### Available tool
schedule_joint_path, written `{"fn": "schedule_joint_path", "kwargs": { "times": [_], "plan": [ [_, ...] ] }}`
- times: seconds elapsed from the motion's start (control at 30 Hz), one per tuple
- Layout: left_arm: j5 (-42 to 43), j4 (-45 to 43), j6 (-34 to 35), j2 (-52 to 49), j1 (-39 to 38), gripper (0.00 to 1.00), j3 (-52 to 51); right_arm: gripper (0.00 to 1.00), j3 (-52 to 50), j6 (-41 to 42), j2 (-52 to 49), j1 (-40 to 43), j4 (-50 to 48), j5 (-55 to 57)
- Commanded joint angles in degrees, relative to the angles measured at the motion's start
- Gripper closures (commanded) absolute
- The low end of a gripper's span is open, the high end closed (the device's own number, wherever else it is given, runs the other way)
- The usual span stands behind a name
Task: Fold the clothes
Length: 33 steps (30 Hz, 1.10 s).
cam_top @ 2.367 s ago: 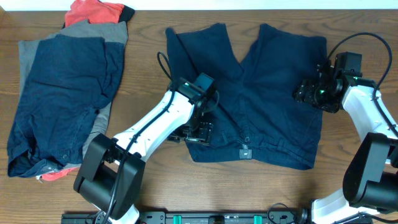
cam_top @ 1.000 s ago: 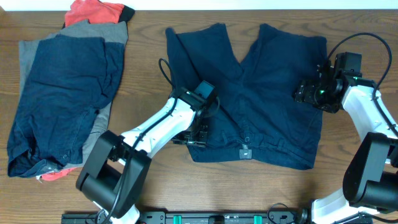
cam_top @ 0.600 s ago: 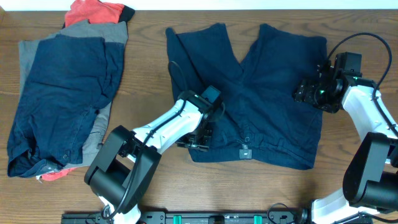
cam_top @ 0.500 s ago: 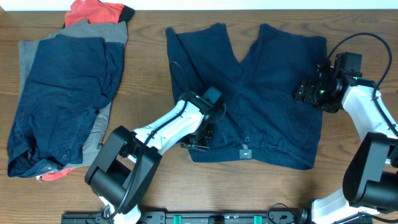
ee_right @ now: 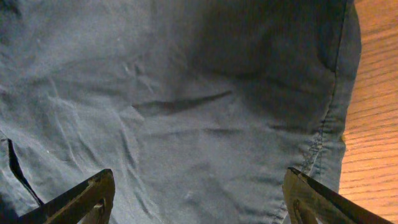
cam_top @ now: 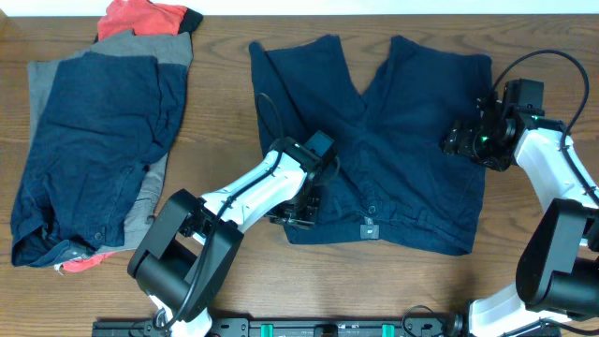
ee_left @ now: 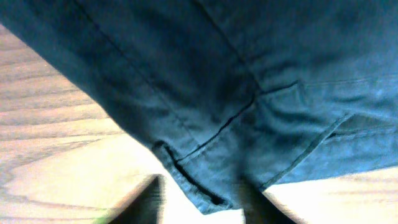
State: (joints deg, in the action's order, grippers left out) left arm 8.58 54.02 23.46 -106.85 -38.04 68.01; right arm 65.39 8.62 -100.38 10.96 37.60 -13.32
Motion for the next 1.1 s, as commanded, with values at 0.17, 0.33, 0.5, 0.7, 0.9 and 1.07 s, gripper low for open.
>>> {"fn": "schedule_joint_path", "kwargs": {
  "times": [0.17, 0.33, 0.5, 0.7, 0.9, 1.07],
  "plan": [
    [-0.68, -1.7, 0.17, -1.42, -0.02, 0.43, -0.31, 0.15, -0.48, -0.59, -0.37, -0.5, 0.0, 0.02],
    [-0.66, -1.46, 0.17, -2.82, -0.02, 0.44, -0.31, 0.15, -0.48, -0.57, -0.37, -0.5, 0.02, 1.11],
    [-0.46, -1.18, 0.15, -3.32, -0.04, 0.55, -0.31, 0.15, -0.48, -0.59, -0.37, -0.48, 0.07, 1.29],
    [-0.55, -0.79, 0.17, -3.32, -0.02, 0.8, -0.31, 0.15, -0.48, -0.57, -0.37, -0.5, 0.11, 1.27],
    [-0.72, 1.05, 0.48, -3.3, 0.11, 0.94, -0.31, 0.15, -0.48, -0.57, -0.37, -0.5, 0.15, 1.27],
    [-0.72, 7.02, 4.87, -3.3, 1.44, 0.94, -0.31, 0.15, -0.48, -0.57, -0.37, -0.5, 0.15, 1.27]
  ]
}}
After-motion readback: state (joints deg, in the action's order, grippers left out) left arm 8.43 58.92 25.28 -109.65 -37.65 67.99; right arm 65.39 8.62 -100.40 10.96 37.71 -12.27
